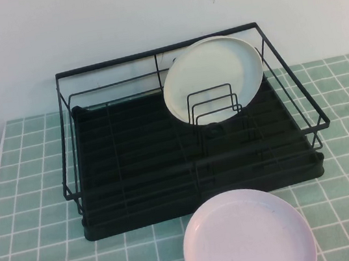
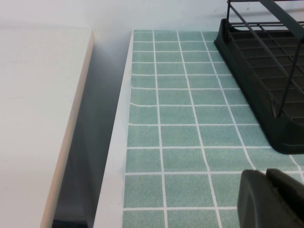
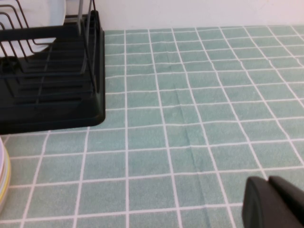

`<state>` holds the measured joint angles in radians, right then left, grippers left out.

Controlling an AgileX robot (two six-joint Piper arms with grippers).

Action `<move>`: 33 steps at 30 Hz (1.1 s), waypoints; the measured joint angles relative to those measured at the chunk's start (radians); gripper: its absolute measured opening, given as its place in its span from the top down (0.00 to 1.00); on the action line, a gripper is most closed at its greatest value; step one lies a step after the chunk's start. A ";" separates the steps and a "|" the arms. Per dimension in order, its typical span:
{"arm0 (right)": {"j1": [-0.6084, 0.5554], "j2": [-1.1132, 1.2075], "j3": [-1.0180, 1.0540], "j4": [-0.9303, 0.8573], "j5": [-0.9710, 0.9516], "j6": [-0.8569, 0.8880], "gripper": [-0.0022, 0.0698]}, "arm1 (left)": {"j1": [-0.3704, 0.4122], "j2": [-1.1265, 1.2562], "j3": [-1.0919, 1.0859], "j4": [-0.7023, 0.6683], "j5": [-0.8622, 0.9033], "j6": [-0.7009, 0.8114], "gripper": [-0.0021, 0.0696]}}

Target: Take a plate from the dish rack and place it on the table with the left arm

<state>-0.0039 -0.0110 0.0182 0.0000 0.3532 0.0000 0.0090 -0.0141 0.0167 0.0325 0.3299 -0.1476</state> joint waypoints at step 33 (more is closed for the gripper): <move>0.000 0.000 0.000 0.000 0.000 0.000 0.97 | 0.000 0.000 0.006 -0.044 -0.124 0.019 0.97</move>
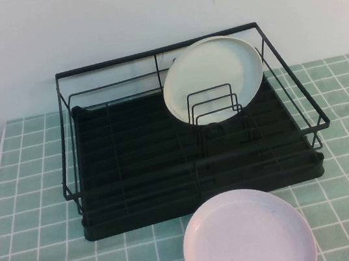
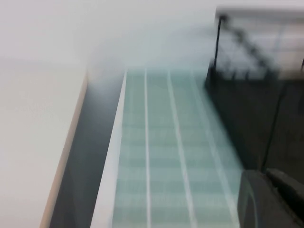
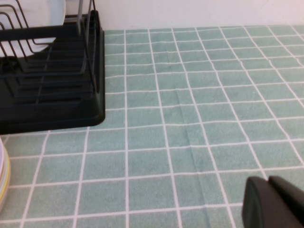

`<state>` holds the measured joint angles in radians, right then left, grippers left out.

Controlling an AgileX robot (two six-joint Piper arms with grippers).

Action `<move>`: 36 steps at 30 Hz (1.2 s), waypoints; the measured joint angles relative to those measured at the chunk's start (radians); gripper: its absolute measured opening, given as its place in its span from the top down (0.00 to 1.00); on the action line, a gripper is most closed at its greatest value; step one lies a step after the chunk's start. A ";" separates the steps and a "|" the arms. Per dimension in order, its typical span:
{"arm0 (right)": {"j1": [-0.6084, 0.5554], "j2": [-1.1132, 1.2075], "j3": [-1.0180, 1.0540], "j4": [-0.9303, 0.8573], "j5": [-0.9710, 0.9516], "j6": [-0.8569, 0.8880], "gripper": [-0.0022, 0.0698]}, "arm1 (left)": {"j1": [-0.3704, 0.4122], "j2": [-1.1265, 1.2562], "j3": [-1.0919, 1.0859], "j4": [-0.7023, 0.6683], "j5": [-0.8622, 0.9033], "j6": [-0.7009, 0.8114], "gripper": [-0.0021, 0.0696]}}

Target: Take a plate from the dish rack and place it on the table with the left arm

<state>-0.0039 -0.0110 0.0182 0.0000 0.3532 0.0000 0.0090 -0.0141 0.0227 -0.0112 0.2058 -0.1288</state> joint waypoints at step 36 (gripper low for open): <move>0.000 0.000 0.000 0.000 0.000 0.000 0.97 | 0.000 0.050 -0.418 0.350 -0.578 -0.488 0.97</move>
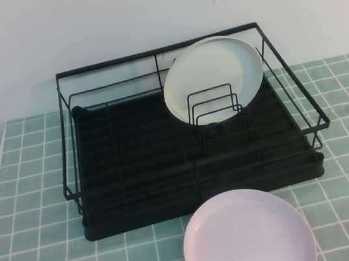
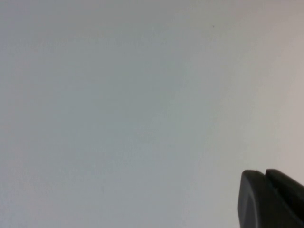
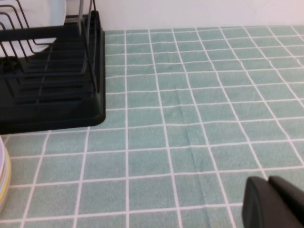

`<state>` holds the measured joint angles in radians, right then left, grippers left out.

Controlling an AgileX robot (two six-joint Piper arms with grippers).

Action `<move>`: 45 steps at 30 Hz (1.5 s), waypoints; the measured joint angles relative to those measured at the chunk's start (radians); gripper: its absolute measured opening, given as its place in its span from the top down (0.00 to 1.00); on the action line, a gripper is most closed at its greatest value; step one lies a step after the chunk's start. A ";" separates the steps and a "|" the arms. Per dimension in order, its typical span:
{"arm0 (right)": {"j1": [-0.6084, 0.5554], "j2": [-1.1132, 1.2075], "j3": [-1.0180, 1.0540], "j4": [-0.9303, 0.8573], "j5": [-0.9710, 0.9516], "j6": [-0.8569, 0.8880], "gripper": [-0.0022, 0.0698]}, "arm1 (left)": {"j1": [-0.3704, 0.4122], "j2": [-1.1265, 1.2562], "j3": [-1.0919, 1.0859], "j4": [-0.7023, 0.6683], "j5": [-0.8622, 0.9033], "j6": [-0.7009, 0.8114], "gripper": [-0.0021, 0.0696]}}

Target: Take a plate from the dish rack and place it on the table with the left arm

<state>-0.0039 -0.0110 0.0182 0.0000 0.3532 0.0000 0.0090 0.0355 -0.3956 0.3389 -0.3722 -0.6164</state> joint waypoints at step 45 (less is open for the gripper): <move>0.000 0.000 0.000 0.000 0.001 0.000 0.97 | 0.000 1.102 -0.730 1.195 0.027 -1.383 0.97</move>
<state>-0.0039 -0.0110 0.0182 0.0000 0.3538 0.0000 0.0090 1.1376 -1.1253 1.5337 -0.3449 -1.9997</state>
